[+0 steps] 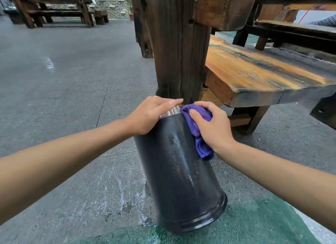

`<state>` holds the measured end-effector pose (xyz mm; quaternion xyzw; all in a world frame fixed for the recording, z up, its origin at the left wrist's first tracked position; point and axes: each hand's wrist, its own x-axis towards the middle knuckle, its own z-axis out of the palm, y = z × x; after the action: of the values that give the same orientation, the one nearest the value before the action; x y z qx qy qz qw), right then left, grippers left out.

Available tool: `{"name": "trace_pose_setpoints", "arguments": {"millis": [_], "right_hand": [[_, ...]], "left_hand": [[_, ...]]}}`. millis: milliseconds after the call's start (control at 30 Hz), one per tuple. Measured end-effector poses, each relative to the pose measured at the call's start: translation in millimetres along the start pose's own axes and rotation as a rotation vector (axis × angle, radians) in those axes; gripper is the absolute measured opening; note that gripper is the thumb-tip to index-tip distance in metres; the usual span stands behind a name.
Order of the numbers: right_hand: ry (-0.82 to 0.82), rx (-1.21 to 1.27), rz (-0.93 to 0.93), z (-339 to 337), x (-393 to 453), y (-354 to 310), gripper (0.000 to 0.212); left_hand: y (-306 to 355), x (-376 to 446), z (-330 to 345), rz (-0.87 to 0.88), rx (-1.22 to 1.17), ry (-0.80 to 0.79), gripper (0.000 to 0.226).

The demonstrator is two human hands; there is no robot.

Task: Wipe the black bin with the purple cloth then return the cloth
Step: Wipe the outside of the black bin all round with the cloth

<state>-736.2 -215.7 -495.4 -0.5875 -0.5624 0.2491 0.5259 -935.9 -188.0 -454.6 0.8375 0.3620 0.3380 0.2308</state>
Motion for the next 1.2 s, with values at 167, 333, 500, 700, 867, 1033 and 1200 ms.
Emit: {"name": "trace_pose_setpoints", "arguments": {"millis": [167,333,500,700,867,1033,1200], "right_hand": [[0.025,-0.033,-0.049,-4,-6,-2,0.015],[0.007,-0.176,-0.420,-7,-22,-9,0.024],[-0.134,-0.369,-0.750,-8,-49,3,0.027],[-0.318,-0.433,-0.897,-26,-72,20,0.031],[-0.387,-0.457,-0.901,-46,-82,28,0.030],[-0.445,-0.440,-0.873,-69,-96,45,0.029],[-0.518,-0.474,-0.841,-89,-102,56,0.029]], "left_hand": [[2,9,5,-0.005,-0.012,-0.106,0.049],[5,25,17,-0.139,0.050,-0.174,0.068],[3,30,18,-0.151,0.162,-0.207,0.070],[1,22,13,0.035,0.332,-0.244,0.059],[4,16,14,0.066,0.353,-0.248,0.045],[12,4,17,0.034,0.368,-0.233,0.051],[16,-7,17,-0.057,0.424,-0.190,0.056]]}}
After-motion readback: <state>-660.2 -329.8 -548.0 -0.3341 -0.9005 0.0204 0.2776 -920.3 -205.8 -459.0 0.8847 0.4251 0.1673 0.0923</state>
